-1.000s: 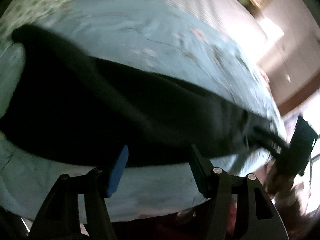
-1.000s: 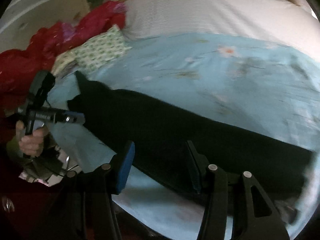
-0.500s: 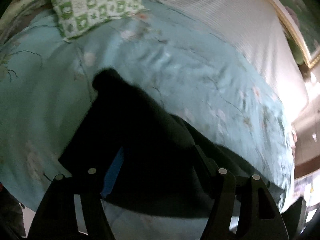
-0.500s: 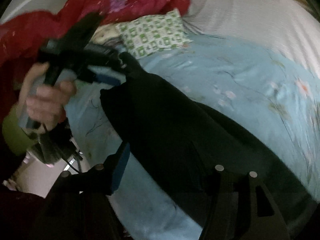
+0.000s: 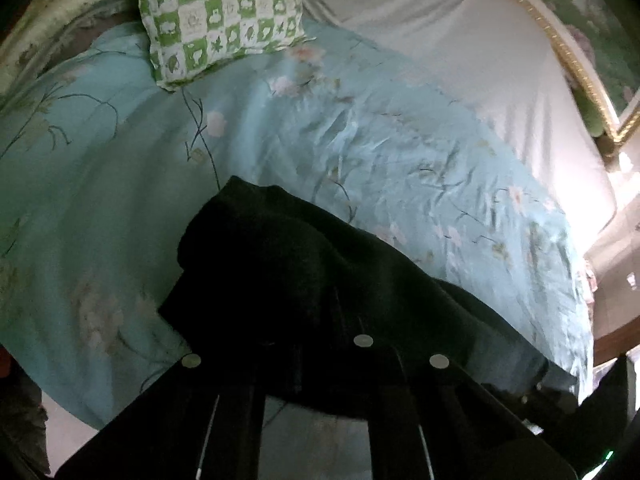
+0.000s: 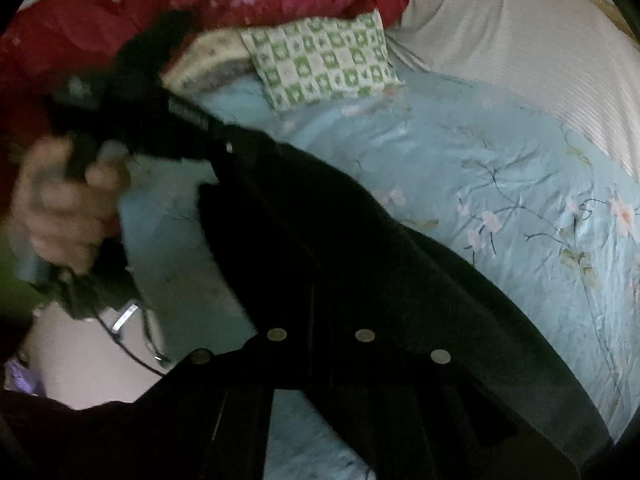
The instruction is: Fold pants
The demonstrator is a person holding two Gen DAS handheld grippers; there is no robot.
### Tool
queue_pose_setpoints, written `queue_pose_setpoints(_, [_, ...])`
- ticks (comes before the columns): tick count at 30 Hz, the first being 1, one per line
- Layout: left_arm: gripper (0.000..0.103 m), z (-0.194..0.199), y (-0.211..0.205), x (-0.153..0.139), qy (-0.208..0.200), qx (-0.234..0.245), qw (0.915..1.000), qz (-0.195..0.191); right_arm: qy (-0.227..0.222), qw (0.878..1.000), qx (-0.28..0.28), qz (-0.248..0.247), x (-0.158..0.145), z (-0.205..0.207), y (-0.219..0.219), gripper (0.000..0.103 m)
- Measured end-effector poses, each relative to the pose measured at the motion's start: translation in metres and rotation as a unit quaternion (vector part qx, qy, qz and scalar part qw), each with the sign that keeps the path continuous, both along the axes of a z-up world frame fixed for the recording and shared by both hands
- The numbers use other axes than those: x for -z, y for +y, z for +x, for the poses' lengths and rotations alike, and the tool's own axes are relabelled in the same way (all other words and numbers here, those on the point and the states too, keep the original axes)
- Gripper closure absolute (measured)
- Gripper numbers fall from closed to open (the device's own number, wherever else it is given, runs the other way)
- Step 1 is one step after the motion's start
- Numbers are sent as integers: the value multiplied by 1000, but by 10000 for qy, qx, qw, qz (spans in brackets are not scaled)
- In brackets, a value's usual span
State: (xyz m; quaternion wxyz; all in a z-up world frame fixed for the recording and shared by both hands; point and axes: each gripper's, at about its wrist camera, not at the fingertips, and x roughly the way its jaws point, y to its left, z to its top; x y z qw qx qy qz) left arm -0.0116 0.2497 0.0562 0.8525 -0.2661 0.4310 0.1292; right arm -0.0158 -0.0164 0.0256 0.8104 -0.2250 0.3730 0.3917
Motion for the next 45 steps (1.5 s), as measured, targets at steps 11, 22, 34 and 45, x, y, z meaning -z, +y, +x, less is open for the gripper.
queue_pose_setpoints(11, [96,-20,4,37,-51,169,9997,-148,315,9989,-133,-336,26,-6,5,97])
queue_pose_setpoints(22, [90,-18,7,64,-131,164,9998,58,551,9979,84,-323,45,6,6,96])
queue_pose_setpoints(34, [51,-45,20,46,-100,2,9999,-54,1049,9935,284,332,14,11,-16,53])
queue_pose_setpoints(45, [38,-41,55,68,312,-388,9932,-1055,1417,9757,1501,735,0,120,-35,53])
